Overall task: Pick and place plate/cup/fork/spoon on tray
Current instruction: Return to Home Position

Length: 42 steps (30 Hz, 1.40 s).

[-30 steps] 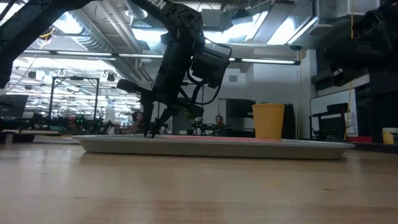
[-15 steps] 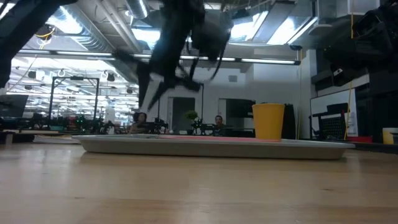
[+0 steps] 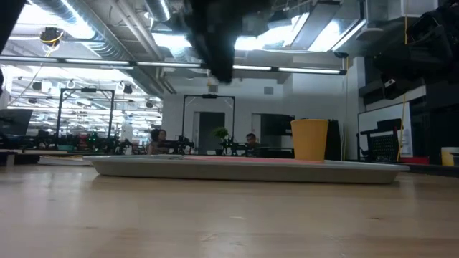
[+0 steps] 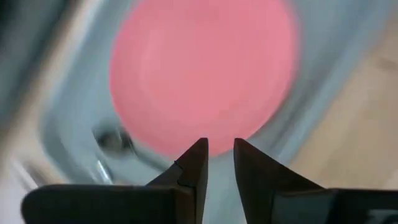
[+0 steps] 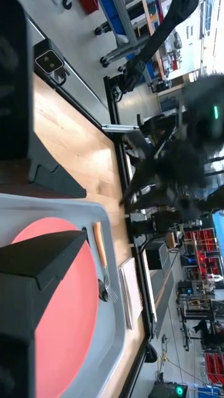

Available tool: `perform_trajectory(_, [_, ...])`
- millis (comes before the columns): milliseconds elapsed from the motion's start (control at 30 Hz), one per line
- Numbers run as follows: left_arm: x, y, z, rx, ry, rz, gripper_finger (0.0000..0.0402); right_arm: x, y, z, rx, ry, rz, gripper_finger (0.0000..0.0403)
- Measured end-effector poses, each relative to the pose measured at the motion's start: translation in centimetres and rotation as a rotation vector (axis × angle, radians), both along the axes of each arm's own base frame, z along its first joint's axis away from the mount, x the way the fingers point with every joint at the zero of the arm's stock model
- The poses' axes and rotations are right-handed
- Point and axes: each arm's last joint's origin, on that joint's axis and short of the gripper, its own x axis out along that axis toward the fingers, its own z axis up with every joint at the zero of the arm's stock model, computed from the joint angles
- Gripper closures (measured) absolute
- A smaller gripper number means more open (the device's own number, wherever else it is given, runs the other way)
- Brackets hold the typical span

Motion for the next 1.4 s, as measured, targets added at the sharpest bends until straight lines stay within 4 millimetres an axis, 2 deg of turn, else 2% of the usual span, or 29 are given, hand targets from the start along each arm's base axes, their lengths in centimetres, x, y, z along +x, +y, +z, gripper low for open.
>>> perform_trajectory(67, [-0.2,-2.0,0.3,0.135,0.007,-0.168,0.0332,0.0,0.0,0.0,0.0,0.0,0.0,0.0304])
perform_trajectory(133, [-1.0,-3.2,1.2,0.202,0.004,-0.248,0.0332,0.0,0.0,0.0,0.0,0.0,0.0,0.0304])
perform_trajectory(233, [-1.7,-3.3,3.2,0.235,0.011,-0.354,0.0333,0.0,0.0,0.0,0.0,0.0,0.0,0.0304])
perform_trajectory(333, [-1.3,-2.5,3.7,0.18,0.052,-0.48,0.0333,0.0,0.0,0.0,0.0,0.0,0.0,0.0304])
perform_trajectory(467, [-0.7,0.0,1.4,0.041,0.107,-0.564,0.0333,0.0,0.0,0.0,0.0,0.0,0.0,0.0304])
perform_trajectory(533, [-1.2,1.1,-0.2,-0.016,0.115,-0.566,0.0333,0.0,0.0,0.0,0.0,0.0,0.0,0.0304])
perform_trajectory(600, [-1.7,1.9,-1.0,-0.061,0.037,-0.594,0.0333,0.0,0.0,0.0,0.0,0.0,0.001,0.0304])
perform_trajectory(767, [-6.4,4.0,-2.0,-0.084,-0.172,-0.656,0.0333,0.0,0.0,0.0,0.0,-0.001,0.0,0.0304])
perform_trajectory(1000, [-15.2,7.0,-3.4,-0.071,-0.501,-0.775,0.0333,0.0,0.0,0.0,-0.001,0.004,0.0,0.0304])
perform_trajectory(1100, [-18.5,8.0,-4.3,-0.031,-0.587,-0.784,0.0333,0.0,0.0,0.0,0.0,0.004,0.001,0.0304])
perform_trajectory(1267, [-23.1,9.3,-6.6,0.012,-0.62,-0.772,0.0333,0.0,0.0,0.0,-0.001,0.004,0.0,0.0304])
perform_trajectory(1400, [-25.3,9.4,-7.5,-0.048,-0.825,-0.799,0.0333,0.0,0.0,0.0,0.0,0.004,0.0,0.0304])
